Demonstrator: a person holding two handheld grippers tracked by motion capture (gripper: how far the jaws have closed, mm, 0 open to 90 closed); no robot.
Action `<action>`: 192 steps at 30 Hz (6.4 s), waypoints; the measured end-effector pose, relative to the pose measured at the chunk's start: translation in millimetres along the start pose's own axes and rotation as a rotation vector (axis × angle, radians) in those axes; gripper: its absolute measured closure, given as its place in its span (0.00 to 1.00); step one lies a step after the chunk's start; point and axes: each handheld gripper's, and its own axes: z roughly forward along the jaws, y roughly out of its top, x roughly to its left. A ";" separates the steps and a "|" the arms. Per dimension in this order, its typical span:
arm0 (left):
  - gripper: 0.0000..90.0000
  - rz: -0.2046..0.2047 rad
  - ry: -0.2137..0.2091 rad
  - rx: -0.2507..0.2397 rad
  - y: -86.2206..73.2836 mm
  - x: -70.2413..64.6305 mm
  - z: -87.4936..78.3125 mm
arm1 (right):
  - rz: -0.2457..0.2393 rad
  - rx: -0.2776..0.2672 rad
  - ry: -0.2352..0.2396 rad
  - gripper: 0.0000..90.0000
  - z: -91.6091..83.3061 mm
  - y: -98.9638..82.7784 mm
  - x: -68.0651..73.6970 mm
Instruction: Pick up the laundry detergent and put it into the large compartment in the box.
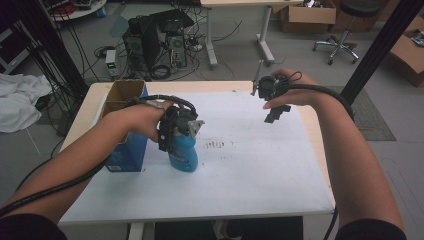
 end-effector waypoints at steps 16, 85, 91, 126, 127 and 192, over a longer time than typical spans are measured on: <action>0.25 0.007 0.000 0.027 1.3 -2.3 -0.7 | 0.013 -0.003 -0.003 0.18 -0.2 -2.1 -1.8; 0.42 -0.779 -0.093 0.083 9.0 24.8 -113.6 | -0.026 -0.032 0.019 0.18 6.1 -2.2 -2.7; 0.42 -0.985 -0.119 0.075 -2.3 24.2 -132.7 | -0.046 -0.033 0.018 0.18 6.8 -1.4 0.4; 0.42 -1.753 -0.074 0.145 -94.5 14.8 -210.8 | -0.141 -0.058 0.031 0.18 15.6 22.5 7.5; 0.42 -1.774 -0.080 0.143 -99.9 13.4 -211.2 | -0.142 -0.059 0.032 0.18 15.6 23.2 7.4; 0.42 -1.898 -0.124 0.197 -176.1 -15.3 -64.0 | -0.153 -0.057 0.047 0.18 24.4 34.2 8.1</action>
